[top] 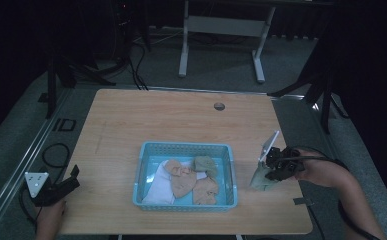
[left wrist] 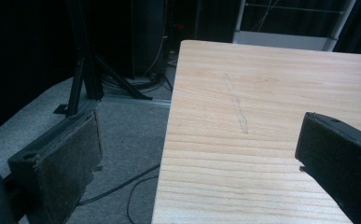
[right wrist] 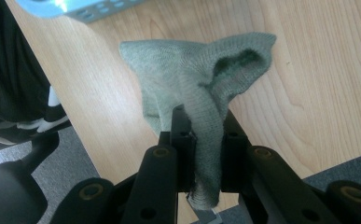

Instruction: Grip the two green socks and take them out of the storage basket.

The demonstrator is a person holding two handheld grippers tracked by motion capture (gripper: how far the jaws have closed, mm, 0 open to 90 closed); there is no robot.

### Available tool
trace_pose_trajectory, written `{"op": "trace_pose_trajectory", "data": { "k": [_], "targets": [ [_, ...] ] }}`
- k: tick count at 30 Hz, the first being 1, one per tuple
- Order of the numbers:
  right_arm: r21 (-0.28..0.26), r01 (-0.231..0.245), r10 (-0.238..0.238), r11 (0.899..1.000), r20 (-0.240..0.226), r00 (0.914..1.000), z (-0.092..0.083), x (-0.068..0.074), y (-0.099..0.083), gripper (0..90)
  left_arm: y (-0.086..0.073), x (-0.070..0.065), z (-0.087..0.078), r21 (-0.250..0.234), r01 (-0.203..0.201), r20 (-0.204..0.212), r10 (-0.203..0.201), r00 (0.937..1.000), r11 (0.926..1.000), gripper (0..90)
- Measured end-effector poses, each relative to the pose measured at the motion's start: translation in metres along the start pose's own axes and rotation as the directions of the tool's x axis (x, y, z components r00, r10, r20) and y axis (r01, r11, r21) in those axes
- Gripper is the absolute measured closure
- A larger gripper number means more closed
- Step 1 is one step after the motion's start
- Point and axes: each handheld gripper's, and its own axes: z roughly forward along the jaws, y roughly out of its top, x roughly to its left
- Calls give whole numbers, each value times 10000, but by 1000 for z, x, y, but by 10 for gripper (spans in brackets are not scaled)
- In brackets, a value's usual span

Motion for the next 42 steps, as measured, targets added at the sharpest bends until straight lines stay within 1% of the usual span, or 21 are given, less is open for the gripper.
{"op": "trace_pose_trajectory", "data": {
  "k": [1,3,6,8,14,18,21,24,26,31,34,35,36,39,41,42],
  "targets": [
    [-7,-31,31,10000,-47,10000,1,0,-1,805,0,0,0,1,5,0,-5,10000,10000,7],
    [-13,89,-89,10000,-84,9999,5,1,-2,805,0,0,0,4,7,0,-7,10000,10000,7],
    [4,381,-380,9993,-254,9990,16,3,-3,799,0,0,0,4,7,1,-7,10000,10000,7],
    [120,420,-416,9990,-366,9985,25,4,-3,799,0,0,0,1,12,4,-12,10000,10000,7],
    [229,236,-218,9995,-762,9969,49,3,-6,800,0,0,0,4,11,3,-11,10000,10000,7],
    [318,221,-186,9993,-1038,9944,67,5,-9,800,0,0,0,2,11,5,-11,10000,10000,7],
    [369,274,-224,9989,-1304,9912,84,6,-11,800,0,0,0,-2,9,0,-9,10000,10000,7],
    [537,283,-205,9982,-1406,9899,96,8,-13,800,0,0,0,5,9,-1,-9,10000,10000,7],
    [554,243,-160,9982,-1448,9893,103,7,-14,800,0,0,0,5,13,1,-13,10000,10000,7],
    [635,47,45,9980,-1425,9898,112,4,-15,792,0,0,0,4,12,-6,-12,10000,10000,7],
    [673,24,68,9977,-1371,9905,112,4,-15,746,0,0,0,5,11,-2,-11,10000,10000,7],
    [730,30,66,9973,-1314,9913,112,3,-14,699,0,0,0,2,10,-3,-10,10000,10000,7],
    [785,31,70,9969,-1284,9917,111,3,-14,632,0,0,0,4,9,-2,-9,10000,10000,7],
    [1011,-140,270,9948,-1288,9913,106,0,-14,518,0,0,0,3,7,-5,-7,10000,10000,7],
    [1062,-236,380,9941,-1356,9900,102,-2,-13,433,0,0,0,7,14,-9,-14,10000,10000,7],
    [1062,-291,434,9939,-1344,9900,97,-4,-12,413,0,0,0,5,13,-9,-13,10000,10000,7]
  ]
}}
